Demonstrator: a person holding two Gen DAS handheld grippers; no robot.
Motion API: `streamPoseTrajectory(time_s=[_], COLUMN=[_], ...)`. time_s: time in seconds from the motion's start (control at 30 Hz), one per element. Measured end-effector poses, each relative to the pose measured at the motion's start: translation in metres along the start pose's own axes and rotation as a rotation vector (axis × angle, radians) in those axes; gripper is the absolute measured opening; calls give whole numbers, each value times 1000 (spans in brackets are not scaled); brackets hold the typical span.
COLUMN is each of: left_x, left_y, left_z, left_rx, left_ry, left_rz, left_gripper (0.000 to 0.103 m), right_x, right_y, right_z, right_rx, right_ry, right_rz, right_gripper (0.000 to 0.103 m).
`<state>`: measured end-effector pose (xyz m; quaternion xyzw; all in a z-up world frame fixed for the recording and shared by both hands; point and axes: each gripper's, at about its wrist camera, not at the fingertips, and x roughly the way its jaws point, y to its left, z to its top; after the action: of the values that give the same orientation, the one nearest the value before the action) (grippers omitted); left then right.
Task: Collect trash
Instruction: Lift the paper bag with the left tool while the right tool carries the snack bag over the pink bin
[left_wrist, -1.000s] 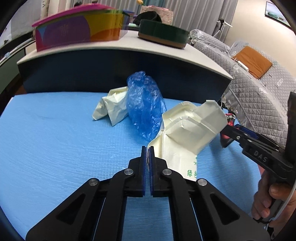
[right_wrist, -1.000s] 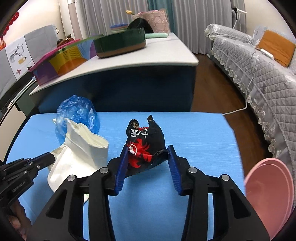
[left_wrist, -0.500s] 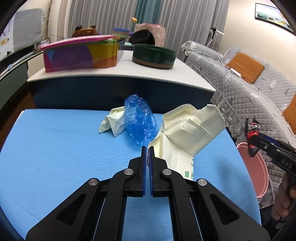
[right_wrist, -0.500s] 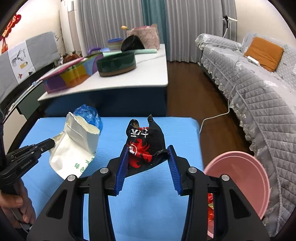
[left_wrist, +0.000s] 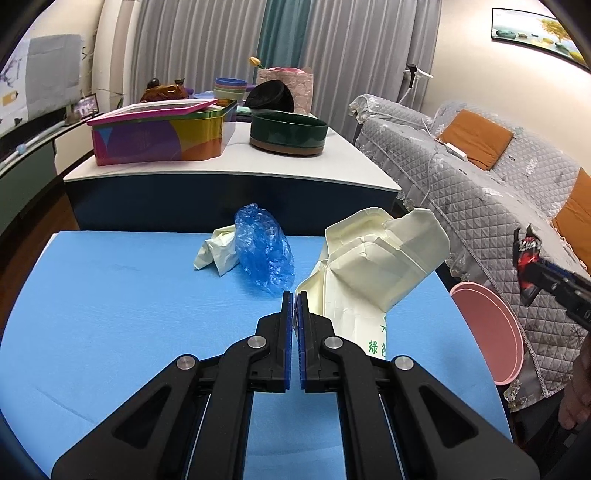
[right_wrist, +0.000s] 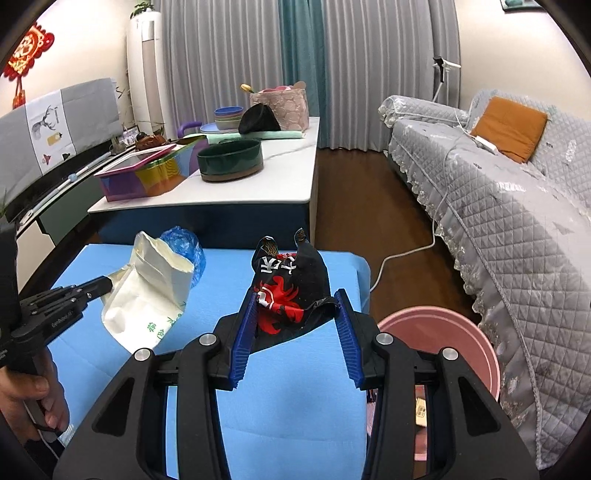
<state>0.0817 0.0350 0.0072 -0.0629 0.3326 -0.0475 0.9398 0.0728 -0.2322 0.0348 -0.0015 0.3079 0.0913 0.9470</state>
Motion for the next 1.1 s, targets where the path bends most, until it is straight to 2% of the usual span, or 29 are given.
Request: streamPoseTrajectory(time_s=[0.73, 1.1], left_x=[4, 5], left_y=[-55, -82], left_z=[-7, -5], left_rx=[76, 65], left_ry=[1, 25], left_rz=[-26, -62], left_gripper=[2, 2], right_x=[-17, -28], right_y=[-42, -67], right_z=[-25, -27], right_rx=[33, 78], right_ry=[-20, -28], right_rz=[-69, -93], right_gripper=[43, 43])
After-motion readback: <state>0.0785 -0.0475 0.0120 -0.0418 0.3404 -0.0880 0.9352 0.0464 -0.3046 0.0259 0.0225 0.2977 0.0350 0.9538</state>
